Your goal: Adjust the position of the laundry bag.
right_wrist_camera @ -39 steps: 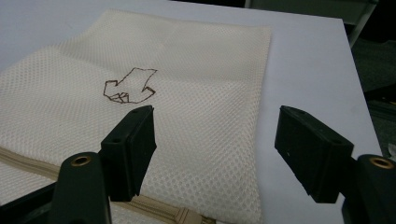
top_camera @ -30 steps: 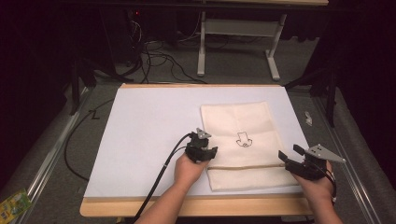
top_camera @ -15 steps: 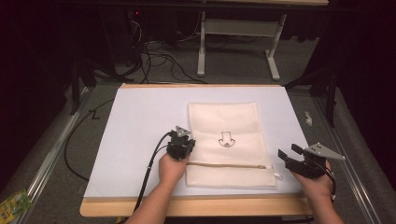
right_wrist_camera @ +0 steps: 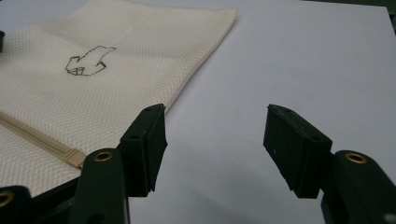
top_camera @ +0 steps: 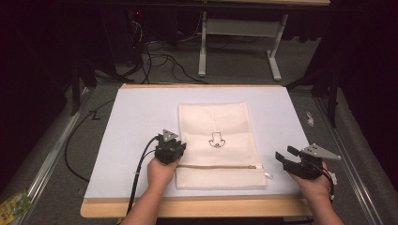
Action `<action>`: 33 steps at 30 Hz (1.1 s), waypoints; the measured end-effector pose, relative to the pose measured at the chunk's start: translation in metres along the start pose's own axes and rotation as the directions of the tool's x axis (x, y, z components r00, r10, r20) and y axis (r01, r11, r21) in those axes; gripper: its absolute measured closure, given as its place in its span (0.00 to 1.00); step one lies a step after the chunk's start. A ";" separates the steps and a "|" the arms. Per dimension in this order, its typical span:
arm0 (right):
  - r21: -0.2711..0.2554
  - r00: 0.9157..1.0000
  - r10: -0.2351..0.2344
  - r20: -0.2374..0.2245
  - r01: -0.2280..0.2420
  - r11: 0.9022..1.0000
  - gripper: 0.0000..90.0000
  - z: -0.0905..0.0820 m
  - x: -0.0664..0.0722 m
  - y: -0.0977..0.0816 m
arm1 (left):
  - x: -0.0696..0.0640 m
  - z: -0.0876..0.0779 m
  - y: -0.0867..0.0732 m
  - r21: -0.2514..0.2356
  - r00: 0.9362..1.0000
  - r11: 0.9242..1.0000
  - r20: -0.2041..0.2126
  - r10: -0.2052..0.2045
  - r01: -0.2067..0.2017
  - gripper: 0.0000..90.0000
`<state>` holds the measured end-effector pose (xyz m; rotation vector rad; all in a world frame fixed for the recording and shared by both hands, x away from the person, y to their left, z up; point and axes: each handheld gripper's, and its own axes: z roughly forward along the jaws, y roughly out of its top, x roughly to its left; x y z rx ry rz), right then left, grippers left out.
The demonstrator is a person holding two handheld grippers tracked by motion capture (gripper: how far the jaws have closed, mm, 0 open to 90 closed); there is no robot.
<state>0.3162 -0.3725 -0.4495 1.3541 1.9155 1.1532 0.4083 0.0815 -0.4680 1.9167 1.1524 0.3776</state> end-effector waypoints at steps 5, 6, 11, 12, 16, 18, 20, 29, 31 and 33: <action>0.000 0.999 0.004 -0.036 -0.004 1.000 0.49 0.001 0.002 0.000 | -0.002 -0.053 -0.010 -0.105 1.000 0.994 -0.008 0.026 -0.027 0.45; 0.006 0.999 -0.001 -0.043 0.002 1.000 0.53 0.001 0.003 0.001 | -0.003 -0.060 -0.015 -0.107 0.999 0.993 -0.007 0.047 -0.048 0.43; 0.050 0.998 0.006 -0.065 -0.003 0.999 0.60 0.007 0.012 0.004 | 0.004 -0.074 -0.031 -0.089 0.992 0.988 -0.022 0.123 -0.125 0.41; 0.050 0.998 0.006 -0.065 -0.003 0.999 0.60 0.007 0.012 0.004 | 0.006 -0.073 -0.029 -0.091 0.993 0.989 -0.026 0.113 -0.115 0.41; 0.084 0.995 -0.008 -0.102 0.017 0.996 0.65 0.011 0.023 0.003 | 0.010 -0.069 -0.027 -0.116 0.998 0.991 0.008 0.070 -0.069 0.40; 0.104 0.993 -0.017 -0.119 0.029 0.994 0.70 0.017 0.028 0.002 | 0.007 -0.065 -0.029 -0.089 0.992 0.988 0.002 0.129 -0.128 0.40; 0.110 0.991 -0.016 -0.129 0.030 0.994 0.72 0.020 0.028 0.002 | 0.006 -0.064 -0.028 -0.082 0.990 0.987 -0.002 0.138 -0.138 0.40; 0.210 0.993 0.010 -0.121 0.015 0.978 0.74 0.033 0.035 -0.008 | -0.005 -0.061 -0.022 -0.091 0.984 0.980 0.027 0.178 -0.175 0.40; 0.210 0.991 0.019 -0.132 0.009 0.978 0.72 0.032 0.036 -0.009 | -0.008 -0.061 -0.021 -0.086 0.982 0.979 0.031 0.187 -0.184 0.40; 0.213 0.991 0.015 -0.133 0.014 0.977 0.71 0.031 0.037 -0.010 | -0.011 -0.062 -0.020 -0.097 0.983 0.980 0.039 0.180 -0.176 0.40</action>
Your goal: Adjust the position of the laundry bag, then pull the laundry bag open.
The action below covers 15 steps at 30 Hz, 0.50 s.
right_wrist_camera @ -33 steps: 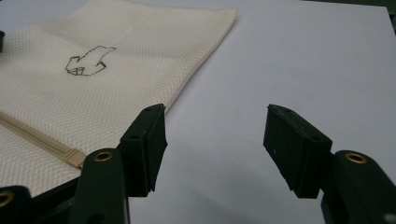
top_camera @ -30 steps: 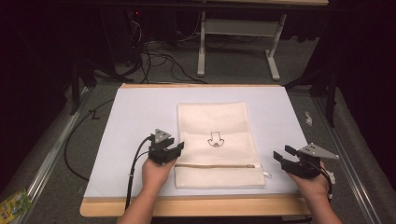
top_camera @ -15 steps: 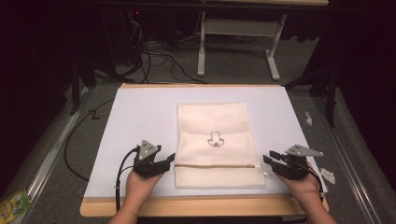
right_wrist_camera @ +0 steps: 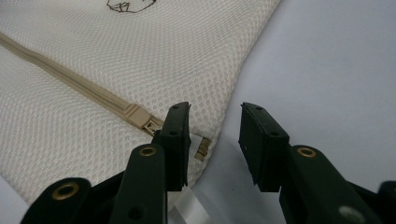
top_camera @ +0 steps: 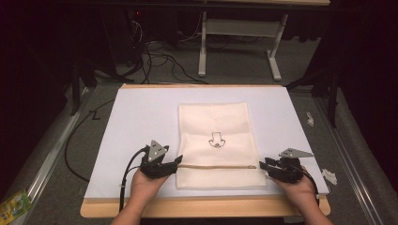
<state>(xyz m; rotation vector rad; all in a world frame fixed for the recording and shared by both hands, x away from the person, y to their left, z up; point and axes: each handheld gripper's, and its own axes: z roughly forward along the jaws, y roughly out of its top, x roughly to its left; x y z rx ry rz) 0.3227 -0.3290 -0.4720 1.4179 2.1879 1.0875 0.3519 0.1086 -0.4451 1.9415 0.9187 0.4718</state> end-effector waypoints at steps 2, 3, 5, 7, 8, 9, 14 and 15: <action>0.004 1.000 -0.002 0.003 0.002 1.000 0.71 0.000 0.001 -0.001 | -0.002 0.000 0.001 0.000 1.000 1.000 0.002 0.007 -0.007 0.40; 0.006 1.000 -0.013 0.004 0.013 1.000 0.71 0.001 0.001 -0.001 | -0.003 0.000 0.001 0.003 1.000 1.000 0.000 0.011 -0.011 0.40; 0.017 1.000 -0.015 -0.001 0.015 1.000 0.69 0.002 0.003 -0.002 | -0.004 0.002 0.001 0.003 1.000 1.000 0.005 0.013 -0.013 0.40; 0.021 1.000 -0.025 -0.006 0.025 0.999 0.67 0.005 0.004 -0.004 | -0.005 0.004 0.002 0.008 1.000 1.000 0.005 0.017 -0.018 0.41; 0.021 1.000 -0.025 -0.006 0.025 0.999 0.67 0.005 0.004 -0.004 | -0.005 0.005 0.002 0.010 1.000 1.000 0.004 0.020 -0.020 0.41; 0.023 1.000 -0.026 -0.004 0.026 0.999 0.67 0.005 0.005 -0.004 | -0.005 0.006 0.002 0.013 1.000 1.000 0.008 0.018 -0.018 0.41; 0.018 0.999 -0.050 0.004 0.050 0.999 0.67 0.005 0.005 -0.005 | -0.006 0.010 0.001 0.023 0.999 0.999 0.014 0.030 -0.030 0.41; 0.022 0.998 -0.056 0.006 0.056 0.998 0.67 0.005 0.006 -0.005 | -0.007 0.010 0.001 0.023 0.999 0.999 0.014 0.031 -0.032 0.41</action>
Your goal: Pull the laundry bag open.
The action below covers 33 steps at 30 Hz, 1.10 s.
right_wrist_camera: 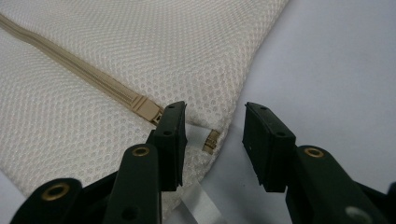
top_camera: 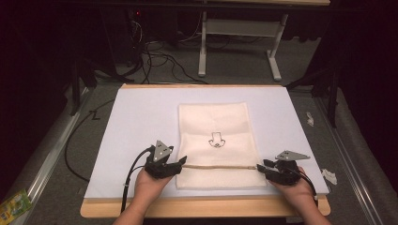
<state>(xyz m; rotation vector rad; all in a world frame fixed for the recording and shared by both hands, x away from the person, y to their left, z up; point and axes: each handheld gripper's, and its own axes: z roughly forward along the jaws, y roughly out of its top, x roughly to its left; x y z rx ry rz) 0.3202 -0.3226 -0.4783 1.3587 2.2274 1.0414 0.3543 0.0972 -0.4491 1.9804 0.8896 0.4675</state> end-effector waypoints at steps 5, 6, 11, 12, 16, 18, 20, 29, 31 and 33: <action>0.000 1.000 -0.005 -0.004 0.005 1.000 0.71 0.001 0.001 0.000 | 0.001 -0.003 0.001 -0.006 1.000 1.000 -0.007 0.001 -0.001 0.40; 0.004 1.000 -0.009 -0.005 0.009 1.000 0.75 0.000 0.002 0.001 | 0.001 -0.004 0.001 -0.009 1.000 1.000 -0.007 -0.001 0.001 0.40; 0.009 1.000 -0.010 -0.009 0.010 1.000 0.79 0.001 0.004 0.001 | 0.002 -0.005 0.001 -0.014 1.000 1.000 -0.010 0.004 -0.004 0.40; 0.010 1.000 -0.009 -0.012 0.009 1.000 0.79 0.000 0.004 0.001 | 0.002 -0.004 0.001 -0.012 1.000 1.000 -0.008 0.004 -0.004 0.40; 0.002 1.000 0.004 -0.009 -0.004 1.000 0.82 0.001 0.005 0.000 | 0.001 0.000 0.002 -0.006 1.000 1.000 0.001 -0.002 0.002 0.41; 0.004 1.000 0.004 -0.011 -0.004 1.000 0.85 0.001 0.005 0.000 | 0.000 0.001 0.002 -0.002 1.000 1.000 0.001 0.001 -0.001 0.41; 0.006 1.000 0.004 -0.011 -0.004 1.000 0.86 0.001 0.006 0.000 | 0.000 0.000 0.001 0.000 1.000 1.000 0.001 0.005 -0.005 0.40; 0.016 1.000 -0.009 -0.020 0.009 1.000 0.92 0.000 0.007 0.001 | -0.002 0.002 0.001 -0.001 1.000 1.000 0.006 0.005 -0.005 0.40; 0.014 1.000 -0.019 -0.023 0.020 1.000 0.93 0.000 0.007 0.002 | -0.003 0.003 0.001 0.001 1.000 1.000 0.008 0.003 -0.003 0.40; 0.014 1.000 -0.021 -0.023 0.021 1.000 0.93 0.000 0.007 0.002 | -0.003 0.003 0.001 0.004 1.000 1.000 0.012 0.004 -0.004 0.40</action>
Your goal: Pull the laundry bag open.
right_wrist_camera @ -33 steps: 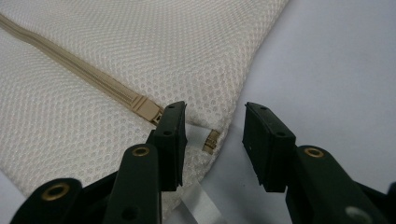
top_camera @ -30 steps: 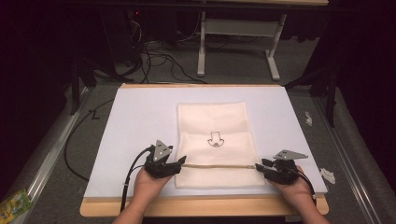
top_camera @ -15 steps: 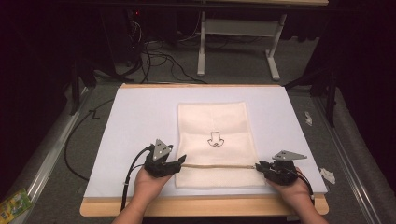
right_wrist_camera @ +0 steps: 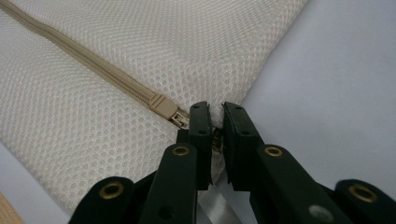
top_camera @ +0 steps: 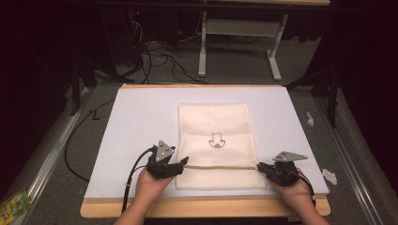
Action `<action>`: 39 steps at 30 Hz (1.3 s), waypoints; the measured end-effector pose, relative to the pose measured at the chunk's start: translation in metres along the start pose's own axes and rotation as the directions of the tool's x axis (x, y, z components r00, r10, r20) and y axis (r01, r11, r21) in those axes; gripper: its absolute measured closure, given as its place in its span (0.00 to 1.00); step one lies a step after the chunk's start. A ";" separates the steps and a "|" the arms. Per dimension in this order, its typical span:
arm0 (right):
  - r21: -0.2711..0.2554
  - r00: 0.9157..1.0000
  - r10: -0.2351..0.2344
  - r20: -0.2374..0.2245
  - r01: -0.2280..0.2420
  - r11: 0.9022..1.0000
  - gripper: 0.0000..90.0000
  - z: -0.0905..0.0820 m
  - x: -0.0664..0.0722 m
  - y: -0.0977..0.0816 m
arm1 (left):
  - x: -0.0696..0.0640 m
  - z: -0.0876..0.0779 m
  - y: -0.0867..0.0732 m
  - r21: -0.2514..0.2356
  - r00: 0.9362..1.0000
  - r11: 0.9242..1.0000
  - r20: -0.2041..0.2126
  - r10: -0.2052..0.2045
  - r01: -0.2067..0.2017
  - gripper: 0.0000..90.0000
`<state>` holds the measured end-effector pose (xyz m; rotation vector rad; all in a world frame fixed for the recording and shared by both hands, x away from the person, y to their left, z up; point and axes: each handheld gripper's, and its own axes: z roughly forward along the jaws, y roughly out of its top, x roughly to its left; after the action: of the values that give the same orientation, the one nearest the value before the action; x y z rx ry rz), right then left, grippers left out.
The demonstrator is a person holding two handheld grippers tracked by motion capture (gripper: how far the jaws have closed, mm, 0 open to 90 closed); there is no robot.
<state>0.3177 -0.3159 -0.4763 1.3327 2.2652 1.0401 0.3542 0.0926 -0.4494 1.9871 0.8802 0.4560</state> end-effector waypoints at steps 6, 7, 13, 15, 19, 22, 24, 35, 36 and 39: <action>0.000 1.000 -0.018 0.015 0.018 1.000 0.93 -0.001 0.002 0.001 | -0.001 0.000 0.000 0.008 1.000 1.000 0.014 -0.003 0.003 0.40; 0.000 1.000 -0.015 0.012 0.015 1.000 0.93 -0.002 0.003 0.002 | -0.002 0.000 0.000 0.006 1.000 1.000 0.016 -0.004 0.004 0.40; -0.021 1.000 -0.013 0.013 0.013 1.000 0.94 -0.006 0.002 0.003 | -0.006 0.003 0.001 0.001 0.999 1.000 0.042 -0.015 0.015 0.40; -0.028 1.000 -0.015 0.015 0.015 0.999 0.94 -0.007 0.003 0.004 | -0.009 0.003 0.002 0.001 0.999 1.000 0.054 -0.010 0.010 0.40; -0.045 1.000 -0.021 0.010 0.021 0.999 0.94 -0.010 0.003 0.005 | -0.021 0.007 0.004 -0.002 0.996 1.000 0.084 0.000 0.000 0.40; -0.053 0.999 -0.036 0.000 0.036 0.998 0.94 -0.012 0.003 0.006 | -0.031 0.013 0.006 -0.002 0.993 1.000 0.121 -0.007 0.008 0.41; -0.061 0.999 -0.036 -0.001 0.035 0.997 0.94 -0.013 0.004 0.007 | -0.041 0.017 0.008 -0.005 0.989 1.000 0.151 -0.004 0.005 0.41; -0.109 1.000 -0.019 -0.002 0.019 0.994 0.94 -0.019 0.005 0.011 | -0.091 0.044 0.024 0.001 0.973 0.999 0.228 0.033 -0.034 0.45; -0.115 1.000 -0.028 0.000 0.028 0.993 0.94 -0.020 0.005 0.011 | -0.094 0.046 0.025 -0.001 0.972 0.999 0.232 0.036 -0.037 0.45; -0.127 1.000 -0.015 0.005 0.016 0.992 0.94 -0.022 0.007 0.013 | -0.101 0.053 0.028 -0.005 0.968 0.999 0.249 0.038 -0.038 0.45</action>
<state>0.3091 -0.3155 -0.4513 1.2627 2.1637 1.1544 0.3290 -0.0222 -0.4524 2.0114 0.6847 0.2203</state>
